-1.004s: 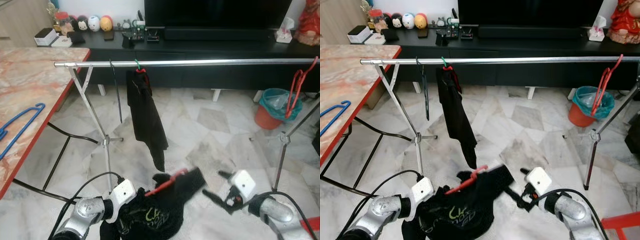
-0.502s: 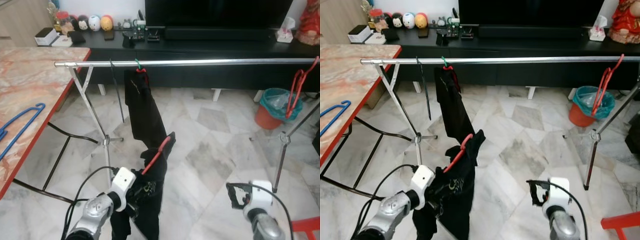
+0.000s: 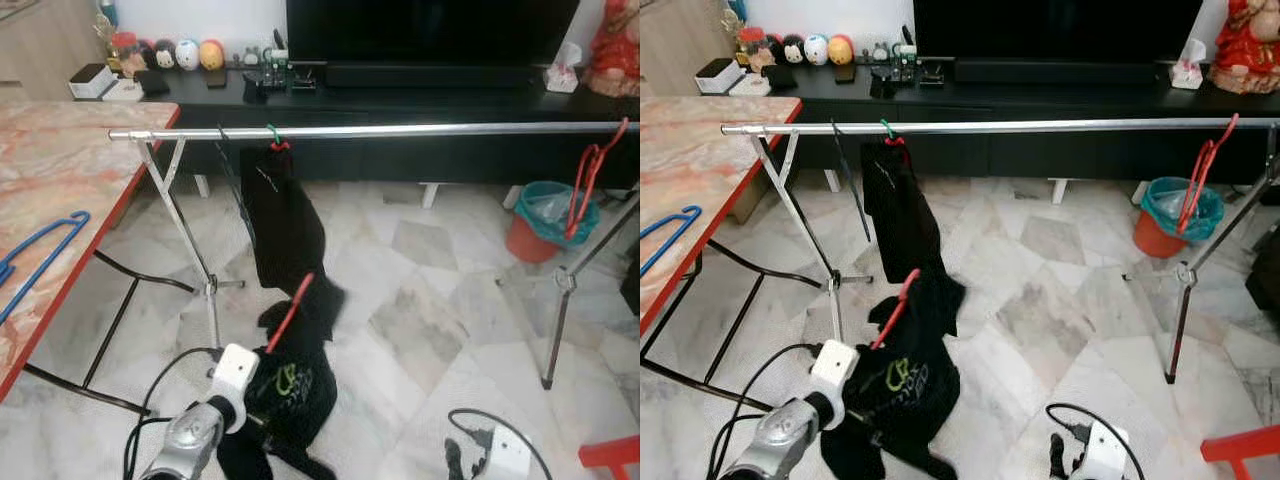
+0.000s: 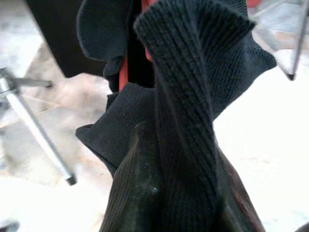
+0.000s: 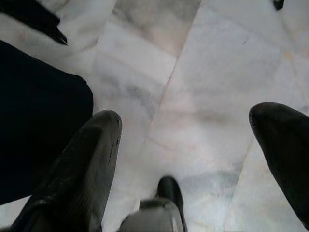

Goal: Hang hanger

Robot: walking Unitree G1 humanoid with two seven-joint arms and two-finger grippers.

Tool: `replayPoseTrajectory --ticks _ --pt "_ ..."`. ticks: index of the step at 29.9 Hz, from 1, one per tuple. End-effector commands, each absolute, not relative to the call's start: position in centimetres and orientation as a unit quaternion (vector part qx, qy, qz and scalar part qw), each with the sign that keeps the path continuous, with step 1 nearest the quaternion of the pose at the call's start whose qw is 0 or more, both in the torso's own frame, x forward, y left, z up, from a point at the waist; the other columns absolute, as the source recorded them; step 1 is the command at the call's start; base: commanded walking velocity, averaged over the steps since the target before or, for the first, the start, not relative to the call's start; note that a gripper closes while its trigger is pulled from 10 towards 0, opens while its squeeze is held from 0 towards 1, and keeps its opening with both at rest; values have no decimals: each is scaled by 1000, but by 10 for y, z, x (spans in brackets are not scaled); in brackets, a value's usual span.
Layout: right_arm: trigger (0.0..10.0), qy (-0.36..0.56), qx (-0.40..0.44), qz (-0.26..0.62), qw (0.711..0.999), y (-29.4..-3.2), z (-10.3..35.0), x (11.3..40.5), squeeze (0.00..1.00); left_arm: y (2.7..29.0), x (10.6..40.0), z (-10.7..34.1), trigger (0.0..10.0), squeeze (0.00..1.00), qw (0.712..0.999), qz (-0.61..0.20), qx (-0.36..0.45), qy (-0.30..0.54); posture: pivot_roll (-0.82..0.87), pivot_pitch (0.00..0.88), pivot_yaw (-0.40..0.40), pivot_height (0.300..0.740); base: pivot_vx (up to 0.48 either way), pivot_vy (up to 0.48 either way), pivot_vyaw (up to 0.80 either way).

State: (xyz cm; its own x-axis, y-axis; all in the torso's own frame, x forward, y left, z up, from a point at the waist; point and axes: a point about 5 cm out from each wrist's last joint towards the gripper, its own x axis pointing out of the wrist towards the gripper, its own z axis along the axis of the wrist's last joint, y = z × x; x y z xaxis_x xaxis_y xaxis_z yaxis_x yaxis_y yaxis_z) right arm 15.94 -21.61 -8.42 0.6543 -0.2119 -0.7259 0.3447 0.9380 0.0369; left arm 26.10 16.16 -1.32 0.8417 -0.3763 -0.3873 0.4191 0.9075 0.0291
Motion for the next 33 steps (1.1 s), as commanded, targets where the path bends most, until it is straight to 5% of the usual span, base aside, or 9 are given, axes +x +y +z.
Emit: replayPoseTrajectory --ticks 1,10,33 --pt "10000 393 87 -158 902 -217 -86 154 0 173 257 -14 10000 0 965 -178 57 182 -15 0 6 740 0 0 0" --pt "10000 393 94 -173 898 -222 -86 152 0 218 236 -25 10000 0 980 1 29 196 -6 0 -4 740 0 0 0" --pt "10000 392 100 -184 896 -222 -86 155 0 195 253 -10 10000 0 990 -17 21 137 -17 12 10 740 0 -122 0"
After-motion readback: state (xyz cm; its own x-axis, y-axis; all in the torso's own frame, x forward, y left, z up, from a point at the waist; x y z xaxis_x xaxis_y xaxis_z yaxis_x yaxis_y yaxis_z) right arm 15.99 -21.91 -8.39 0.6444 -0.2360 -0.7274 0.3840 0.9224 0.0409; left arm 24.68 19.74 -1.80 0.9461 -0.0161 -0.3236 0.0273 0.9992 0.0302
